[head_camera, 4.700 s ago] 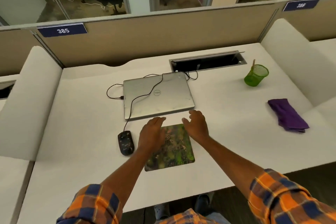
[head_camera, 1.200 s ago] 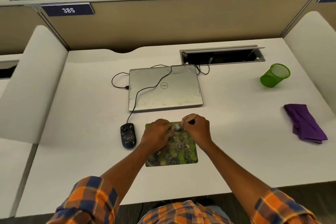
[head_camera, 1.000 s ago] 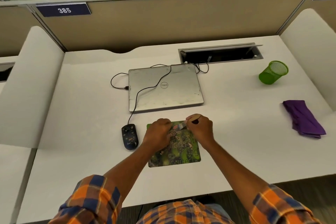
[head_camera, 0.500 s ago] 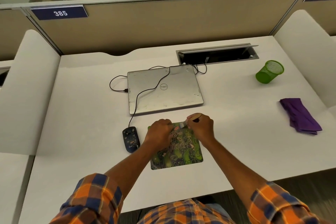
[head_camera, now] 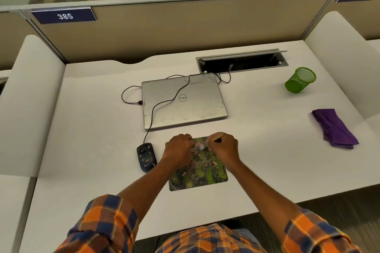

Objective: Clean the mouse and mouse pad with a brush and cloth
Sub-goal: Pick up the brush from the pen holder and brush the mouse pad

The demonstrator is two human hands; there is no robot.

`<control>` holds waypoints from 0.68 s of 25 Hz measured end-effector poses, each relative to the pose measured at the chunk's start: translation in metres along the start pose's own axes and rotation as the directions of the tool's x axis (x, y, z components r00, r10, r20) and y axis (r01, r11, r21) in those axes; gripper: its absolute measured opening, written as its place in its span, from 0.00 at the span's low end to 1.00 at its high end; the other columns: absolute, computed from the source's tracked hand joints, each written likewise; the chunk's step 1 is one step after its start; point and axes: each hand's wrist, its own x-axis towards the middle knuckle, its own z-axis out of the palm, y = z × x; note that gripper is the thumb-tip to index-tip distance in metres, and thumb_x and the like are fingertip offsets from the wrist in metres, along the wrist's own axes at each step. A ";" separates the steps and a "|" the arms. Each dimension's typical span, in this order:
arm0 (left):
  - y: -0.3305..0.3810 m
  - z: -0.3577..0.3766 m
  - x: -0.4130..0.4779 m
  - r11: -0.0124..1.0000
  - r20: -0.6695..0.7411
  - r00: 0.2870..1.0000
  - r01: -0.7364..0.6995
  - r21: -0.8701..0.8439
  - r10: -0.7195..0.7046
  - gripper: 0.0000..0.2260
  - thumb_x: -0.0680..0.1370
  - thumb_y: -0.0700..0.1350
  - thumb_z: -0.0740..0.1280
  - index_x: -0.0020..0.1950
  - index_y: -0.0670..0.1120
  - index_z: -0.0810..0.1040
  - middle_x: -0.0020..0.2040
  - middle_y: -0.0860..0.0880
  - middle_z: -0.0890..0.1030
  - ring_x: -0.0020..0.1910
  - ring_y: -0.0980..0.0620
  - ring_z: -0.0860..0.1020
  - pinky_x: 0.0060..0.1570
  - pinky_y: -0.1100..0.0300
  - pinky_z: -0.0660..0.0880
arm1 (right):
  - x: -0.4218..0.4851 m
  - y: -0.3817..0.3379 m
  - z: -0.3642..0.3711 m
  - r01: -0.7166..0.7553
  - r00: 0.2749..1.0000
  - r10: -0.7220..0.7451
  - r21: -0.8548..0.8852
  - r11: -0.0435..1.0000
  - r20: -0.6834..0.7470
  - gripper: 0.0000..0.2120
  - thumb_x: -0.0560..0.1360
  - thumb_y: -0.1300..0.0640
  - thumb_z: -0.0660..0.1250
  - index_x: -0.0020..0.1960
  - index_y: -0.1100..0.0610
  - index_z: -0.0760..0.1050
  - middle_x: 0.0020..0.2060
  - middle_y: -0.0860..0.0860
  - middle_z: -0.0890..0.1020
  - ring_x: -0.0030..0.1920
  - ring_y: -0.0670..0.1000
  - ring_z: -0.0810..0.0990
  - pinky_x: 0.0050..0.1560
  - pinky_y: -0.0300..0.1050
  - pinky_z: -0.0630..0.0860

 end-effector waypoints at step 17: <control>-0.001 -0.004 -0.002 1.000 0.011 1.000 -0.021 -0.017 0.021 0.20 0.76 0.46 0.75 0.69 0.48 0.82 0.68 0.50 0.81 0.66 0.46 0.78 0.65 0.51 0.75 | -0.021 0.006 0.008 0.026 1.000 -0.026 -0.028 0.999 0.003 0.07 0.72 0.62 0.76 0.43 0.51 0.89 0.38 0.45 0.89 0.39 0.47 0.88 0.44 0.47 0.87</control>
